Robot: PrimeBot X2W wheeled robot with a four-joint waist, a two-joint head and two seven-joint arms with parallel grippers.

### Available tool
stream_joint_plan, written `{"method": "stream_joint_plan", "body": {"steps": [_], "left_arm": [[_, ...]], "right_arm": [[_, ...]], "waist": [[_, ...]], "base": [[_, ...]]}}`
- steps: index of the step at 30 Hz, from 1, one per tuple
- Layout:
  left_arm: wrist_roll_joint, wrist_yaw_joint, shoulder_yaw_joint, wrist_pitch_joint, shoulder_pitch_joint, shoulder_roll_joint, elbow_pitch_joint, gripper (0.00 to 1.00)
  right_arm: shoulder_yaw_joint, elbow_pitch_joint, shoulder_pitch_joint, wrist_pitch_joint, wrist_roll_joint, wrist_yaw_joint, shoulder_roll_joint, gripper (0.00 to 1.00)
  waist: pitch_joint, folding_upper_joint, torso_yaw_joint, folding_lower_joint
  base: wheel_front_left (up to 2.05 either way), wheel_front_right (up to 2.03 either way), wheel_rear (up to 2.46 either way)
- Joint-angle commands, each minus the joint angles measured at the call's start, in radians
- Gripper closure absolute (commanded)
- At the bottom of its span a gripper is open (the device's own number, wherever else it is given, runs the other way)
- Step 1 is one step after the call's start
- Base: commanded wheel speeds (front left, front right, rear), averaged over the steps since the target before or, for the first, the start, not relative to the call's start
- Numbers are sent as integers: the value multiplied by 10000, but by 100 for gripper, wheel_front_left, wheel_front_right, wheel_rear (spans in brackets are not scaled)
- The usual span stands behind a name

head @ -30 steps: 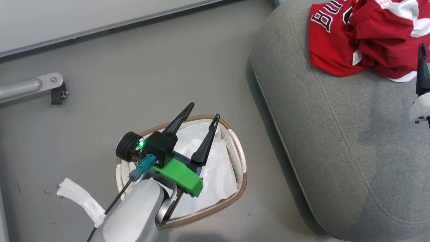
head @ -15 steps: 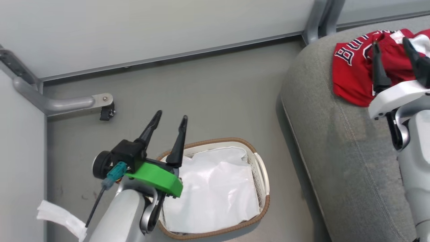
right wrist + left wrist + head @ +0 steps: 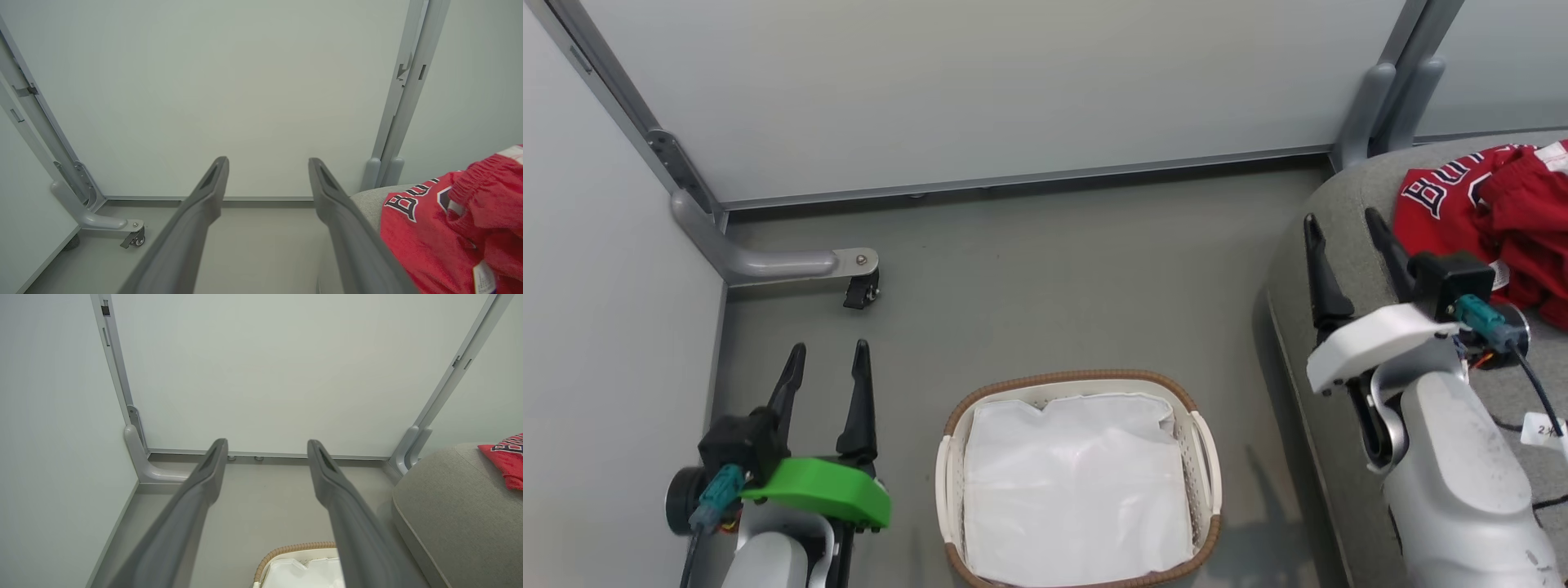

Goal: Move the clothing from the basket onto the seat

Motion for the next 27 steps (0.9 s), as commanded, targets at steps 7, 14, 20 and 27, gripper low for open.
{"method": "stream_joint_plan", "body": {"steps": [7,14,20,27], "left_arm": [[133,-49,826,9,1051,-75,-269,0],[-42,-97,879,8,1597,-99,-544,0],[-120,-120,669,9,1772,-106,-624,0],[-217,-117,575,9,1776,-106,-642,0]], "right_arm": [[244,-935,1606,-18,470,-15,174,0],[168,-1651,2876,-18,1237,-15,171,0],[372,-1926,3471,-18,1378,-15,171,0],[663,-2009,3592,-18,1289,-15,175,0]], "waist": [[-285,0,117,1],[-537,0,320,1],[-632,0,333,1],[-642,0,242,1]], "base": [[0,0,0],[0,0,0],[0,0,0],[0,0,0]]}}
